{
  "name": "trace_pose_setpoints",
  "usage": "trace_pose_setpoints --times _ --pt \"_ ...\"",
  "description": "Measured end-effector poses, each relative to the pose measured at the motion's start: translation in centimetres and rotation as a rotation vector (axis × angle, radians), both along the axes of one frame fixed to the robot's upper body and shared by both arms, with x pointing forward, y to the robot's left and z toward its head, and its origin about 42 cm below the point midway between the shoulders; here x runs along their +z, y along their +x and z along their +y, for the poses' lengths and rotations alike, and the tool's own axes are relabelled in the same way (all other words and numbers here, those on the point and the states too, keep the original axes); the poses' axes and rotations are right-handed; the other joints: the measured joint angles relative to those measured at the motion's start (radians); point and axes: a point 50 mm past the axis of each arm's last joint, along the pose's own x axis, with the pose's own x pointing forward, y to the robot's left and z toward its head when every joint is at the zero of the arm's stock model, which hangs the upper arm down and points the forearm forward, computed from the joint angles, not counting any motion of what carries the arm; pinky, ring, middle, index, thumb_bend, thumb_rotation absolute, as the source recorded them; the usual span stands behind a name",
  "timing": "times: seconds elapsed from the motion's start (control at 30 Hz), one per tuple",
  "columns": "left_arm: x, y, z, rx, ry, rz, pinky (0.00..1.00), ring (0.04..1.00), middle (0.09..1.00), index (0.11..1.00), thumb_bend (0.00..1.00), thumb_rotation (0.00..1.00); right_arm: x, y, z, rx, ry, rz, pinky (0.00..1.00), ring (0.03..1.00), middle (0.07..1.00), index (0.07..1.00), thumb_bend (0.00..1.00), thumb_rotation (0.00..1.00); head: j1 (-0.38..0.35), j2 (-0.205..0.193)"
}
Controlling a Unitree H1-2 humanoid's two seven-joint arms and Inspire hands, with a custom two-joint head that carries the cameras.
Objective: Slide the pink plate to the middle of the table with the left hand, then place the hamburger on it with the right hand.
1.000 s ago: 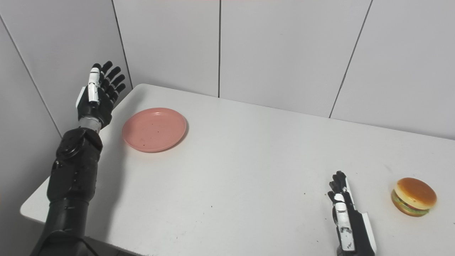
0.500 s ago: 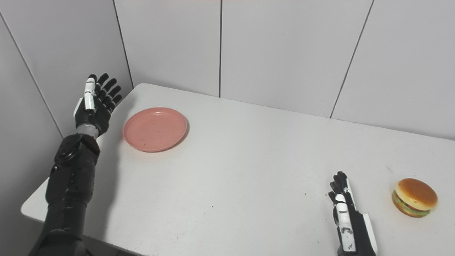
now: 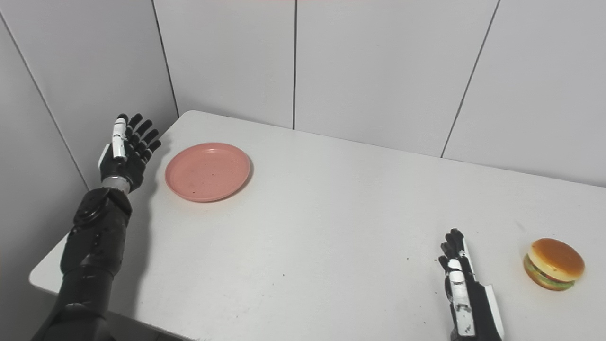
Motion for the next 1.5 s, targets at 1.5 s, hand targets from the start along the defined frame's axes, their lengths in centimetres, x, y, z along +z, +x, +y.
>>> trace_pose_setpoints --times 1.5 --pt "-4.4 1.9 -6.9 -0.159 -0.003 0.049 0.91 0.877 0.883 0.887 0.38 1.0 0.1 -0.4 0.0 -0.01 -0.021 -0.002 1.0 0.996 1.0 1.0 0.11 1.0 -0.048 0.038"
